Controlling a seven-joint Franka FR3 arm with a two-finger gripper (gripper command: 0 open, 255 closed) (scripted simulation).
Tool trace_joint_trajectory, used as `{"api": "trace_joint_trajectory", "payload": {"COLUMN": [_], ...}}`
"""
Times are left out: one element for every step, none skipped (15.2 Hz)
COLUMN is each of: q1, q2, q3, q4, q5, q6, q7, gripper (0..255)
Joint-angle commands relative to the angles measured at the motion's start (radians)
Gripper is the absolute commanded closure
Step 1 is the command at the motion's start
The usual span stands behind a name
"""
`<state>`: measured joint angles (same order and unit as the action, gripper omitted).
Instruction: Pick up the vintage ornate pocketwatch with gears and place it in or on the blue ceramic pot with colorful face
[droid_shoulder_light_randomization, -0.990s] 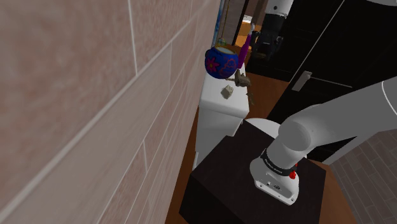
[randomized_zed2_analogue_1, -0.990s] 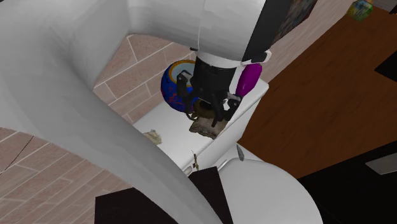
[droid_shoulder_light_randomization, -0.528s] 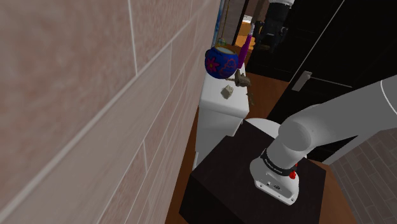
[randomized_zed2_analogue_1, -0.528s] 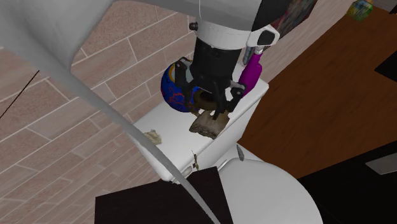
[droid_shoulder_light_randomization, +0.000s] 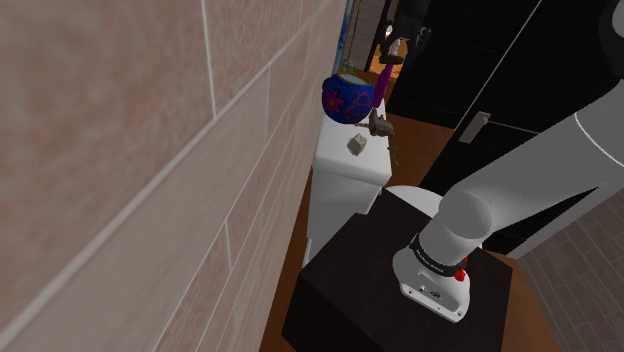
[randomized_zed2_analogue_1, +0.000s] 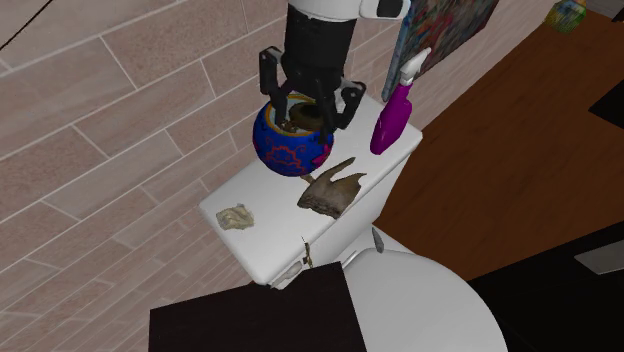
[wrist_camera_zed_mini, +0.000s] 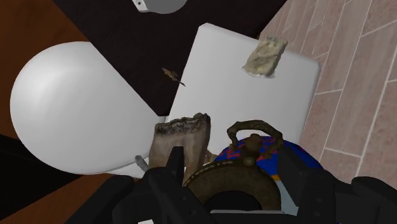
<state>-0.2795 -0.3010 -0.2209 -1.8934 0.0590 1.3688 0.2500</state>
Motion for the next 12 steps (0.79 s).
{"api": "trace_joint_trajectory", "payload": {"q1": [0.011,0.017,0.022,0.027,0.032,0.036,0.039,0.039,0.039,0.039,0.04,0.04], "q2": [0.063,0.098,0.133,0.169,0.205,0.242,0.268,0.265,0.261,0.259,0.257,0.254], "q3": [0.008,0.012,0.016,0.02,0.024,0.027,0.029,0.03,0.03,0.031,0.031,0.031], "q4": [0.052,0.086,0.121,0.158,0.197,0.237,0.267,0.25,0.232,0.216,0.2,0.184], "q5": [0.019,0.029,0.039,0.048,0.057,0.066,0.073,0.072,0.071,0.07,0.07,0.069], "q6": [0.012,0.013,0.013,0.011,0.009,0.005,0.002,0.016,0.031,0.045,0.058,0.072], "q7": [0.015,0.023,0.031,0.039,0.046,0.054,0.059,0.058,0.057,0.055,0.054,0.053], "gripper": [255,255,255,255,255,255,255,255,255,255,255,255]}}
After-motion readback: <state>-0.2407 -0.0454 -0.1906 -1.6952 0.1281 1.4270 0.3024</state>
